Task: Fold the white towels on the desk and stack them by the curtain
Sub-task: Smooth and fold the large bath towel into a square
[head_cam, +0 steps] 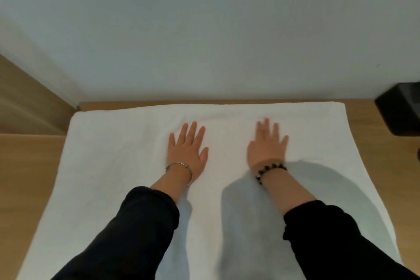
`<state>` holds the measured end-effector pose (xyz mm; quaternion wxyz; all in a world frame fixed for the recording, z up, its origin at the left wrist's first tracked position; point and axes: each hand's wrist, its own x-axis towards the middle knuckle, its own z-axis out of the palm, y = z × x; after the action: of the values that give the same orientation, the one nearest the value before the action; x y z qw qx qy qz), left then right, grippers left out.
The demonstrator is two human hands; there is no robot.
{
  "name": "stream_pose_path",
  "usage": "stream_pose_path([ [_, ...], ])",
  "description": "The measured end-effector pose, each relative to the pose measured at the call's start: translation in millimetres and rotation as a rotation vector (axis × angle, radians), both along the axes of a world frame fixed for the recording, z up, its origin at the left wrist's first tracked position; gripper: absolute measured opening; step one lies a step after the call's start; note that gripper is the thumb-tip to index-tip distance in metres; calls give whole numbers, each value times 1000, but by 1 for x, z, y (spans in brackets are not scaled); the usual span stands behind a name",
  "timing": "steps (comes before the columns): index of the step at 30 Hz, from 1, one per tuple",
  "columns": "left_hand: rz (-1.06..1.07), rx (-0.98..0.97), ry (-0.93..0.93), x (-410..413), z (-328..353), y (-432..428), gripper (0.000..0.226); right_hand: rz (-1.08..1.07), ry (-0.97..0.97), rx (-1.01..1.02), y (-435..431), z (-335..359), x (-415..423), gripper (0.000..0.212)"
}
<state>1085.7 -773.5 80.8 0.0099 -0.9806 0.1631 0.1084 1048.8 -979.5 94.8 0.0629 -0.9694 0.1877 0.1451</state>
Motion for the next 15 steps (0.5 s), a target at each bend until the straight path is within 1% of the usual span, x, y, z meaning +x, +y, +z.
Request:
stream_pose_path([
  [2,-43,-18,22,2,0,3,60,266,-121,59,39,0,-7,60],
  [3,-54,-23,23,5,-1,9,60,345,-179,75,51,-2,-13,60],
  [4,-49,-20,14,10,-1,20,60,347,-233,76,55,-5,-17,59],
  [5,-19,-18,0,17,0,33,60,303,-245,65,53,-8,-17,60],
  [8,116,-13,-18,37,-1,70,61,166,-166,-23,46,-18,-13,62],
  [11,154,13,-32,47,-2,73,61,62,-117,-63,57,-19,5,62],
  [13,131,22,-41,49,-3,64,61,123,-123,-17,73,-15,22,61],
  [15,4,15,-52,50,-4,57,60,309,-140,23,86,-14,40,60],
])
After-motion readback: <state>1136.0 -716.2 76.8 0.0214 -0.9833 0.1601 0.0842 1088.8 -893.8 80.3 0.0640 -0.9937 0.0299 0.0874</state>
